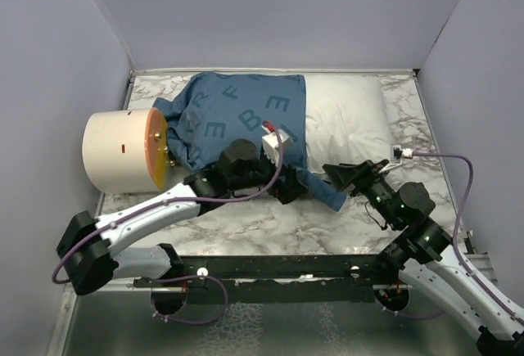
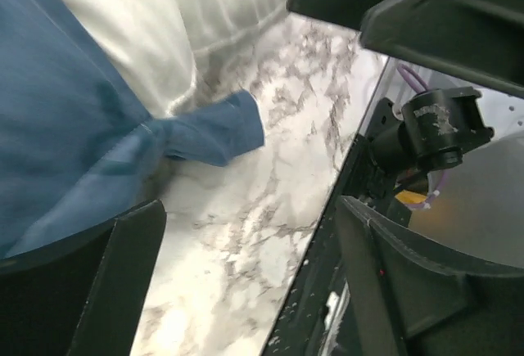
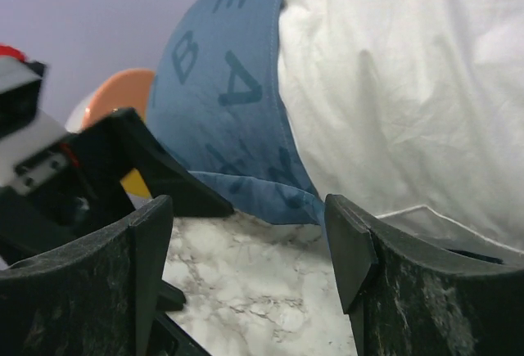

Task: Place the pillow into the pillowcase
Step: Stuff the pillow into the pillowcase.

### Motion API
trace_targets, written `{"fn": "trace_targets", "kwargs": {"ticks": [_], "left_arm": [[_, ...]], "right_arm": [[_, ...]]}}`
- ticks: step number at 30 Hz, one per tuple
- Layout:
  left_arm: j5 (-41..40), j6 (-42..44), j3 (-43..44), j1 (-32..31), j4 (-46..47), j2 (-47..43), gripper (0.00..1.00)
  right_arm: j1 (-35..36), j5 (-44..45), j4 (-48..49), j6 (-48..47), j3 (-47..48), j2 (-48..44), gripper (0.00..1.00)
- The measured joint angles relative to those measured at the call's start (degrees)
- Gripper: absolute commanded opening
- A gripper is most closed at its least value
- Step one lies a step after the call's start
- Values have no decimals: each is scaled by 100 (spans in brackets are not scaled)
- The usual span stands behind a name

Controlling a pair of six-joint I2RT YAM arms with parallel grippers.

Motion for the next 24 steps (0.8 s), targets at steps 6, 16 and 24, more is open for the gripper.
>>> {"fn": "trace_targets", "kwargs": {"ticks": [6, 16, 24], "left_arm": [[57, 1084, 1547, 1224, -1641, -708, 89], [-782, 2697, 5816, 2135, -3049, 2935, 93], [-52, 2940, 8837, 2138, -3547, 5515, 94]], "right_arm": [[-2, 28, 140, 632, -173, -625, 81], [-2, 623, 11, 2321, -883, -734, 80], [-2, 1451, -310, 3781, -874, 4, 80]]}}
